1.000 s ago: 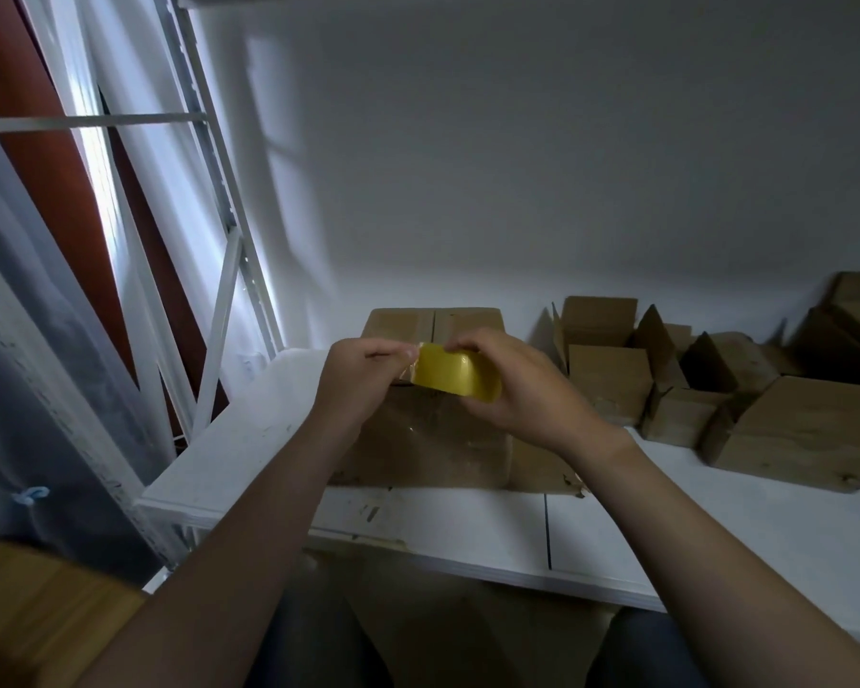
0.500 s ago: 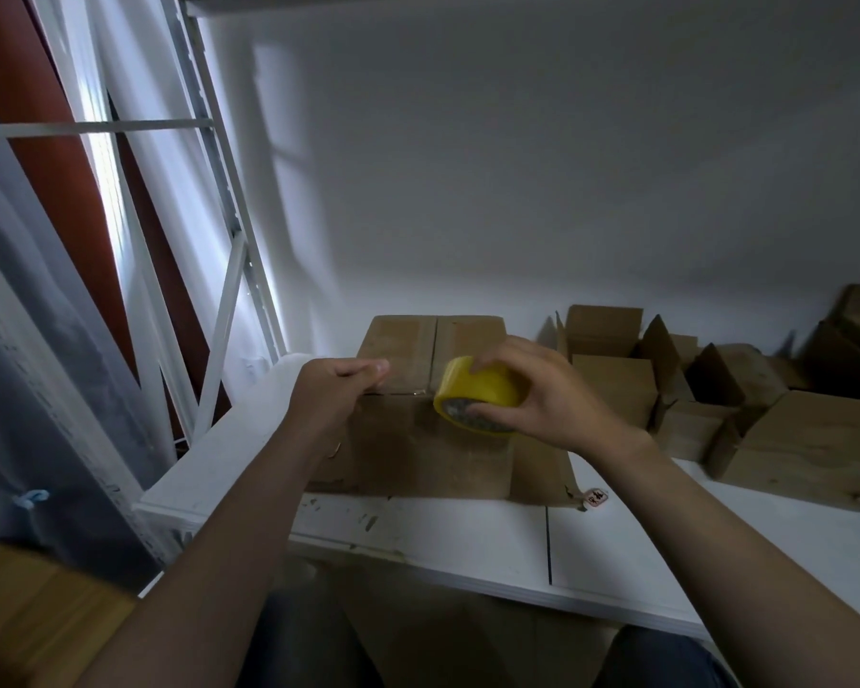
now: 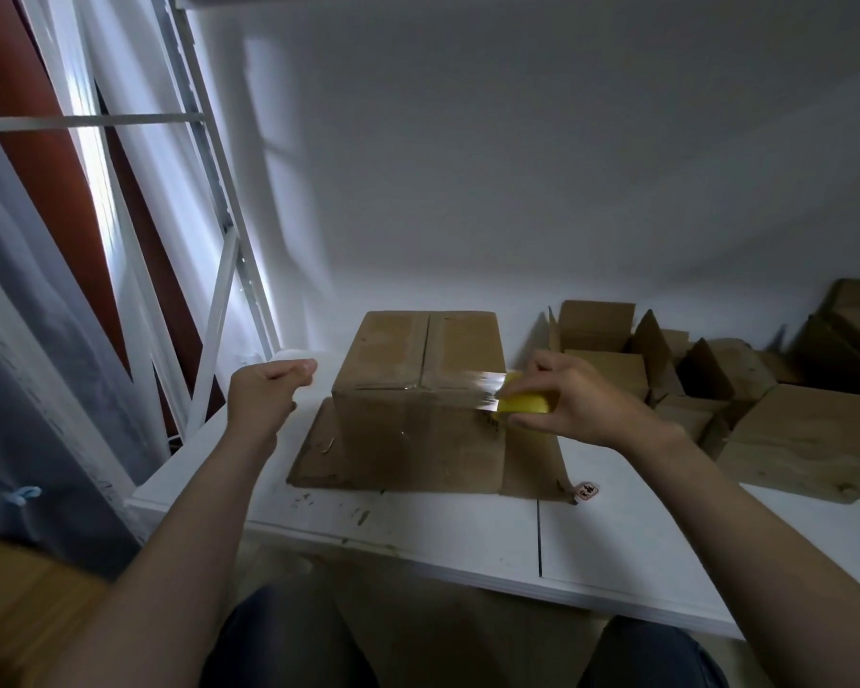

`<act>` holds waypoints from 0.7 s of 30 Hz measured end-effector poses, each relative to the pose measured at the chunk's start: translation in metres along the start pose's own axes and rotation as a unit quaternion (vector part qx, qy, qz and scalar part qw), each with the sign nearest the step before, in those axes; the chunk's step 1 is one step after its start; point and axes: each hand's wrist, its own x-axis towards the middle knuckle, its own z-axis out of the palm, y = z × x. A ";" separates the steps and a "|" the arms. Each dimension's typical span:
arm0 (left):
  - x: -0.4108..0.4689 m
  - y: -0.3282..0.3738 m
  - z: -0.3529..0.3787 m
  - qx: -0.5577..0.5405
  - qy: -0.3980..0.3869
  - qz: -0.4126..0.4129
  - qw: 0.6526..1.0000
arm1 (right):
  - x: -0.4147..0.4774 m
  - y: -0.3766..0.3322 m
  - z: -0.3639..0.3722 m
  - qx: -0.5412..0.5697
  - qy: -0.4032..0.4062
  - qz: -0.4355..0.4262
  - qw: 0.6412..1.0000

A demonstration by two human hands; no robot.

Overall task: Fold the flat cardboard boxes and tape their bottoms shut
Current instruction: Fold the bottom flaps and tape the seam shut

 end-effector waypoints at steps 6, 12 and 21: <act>0.000 -0.017 -0.002 0.010 -0.002 -0.009 1.000 | -0.012 0.006 -0.016 0.039 0.035 0.011 0.999; 0.001 -0.025 0.007 0.004 0.028 -0.012 1.000 | -0.011 0.012 -0.027 -0.013 -0.003 0.075 0.997; 0.012 -0.038 0.010 0.011 0.022 -0.002 1.000 | -0.009 0.033 -0.013 -0.042 -0.026 0.058 0.997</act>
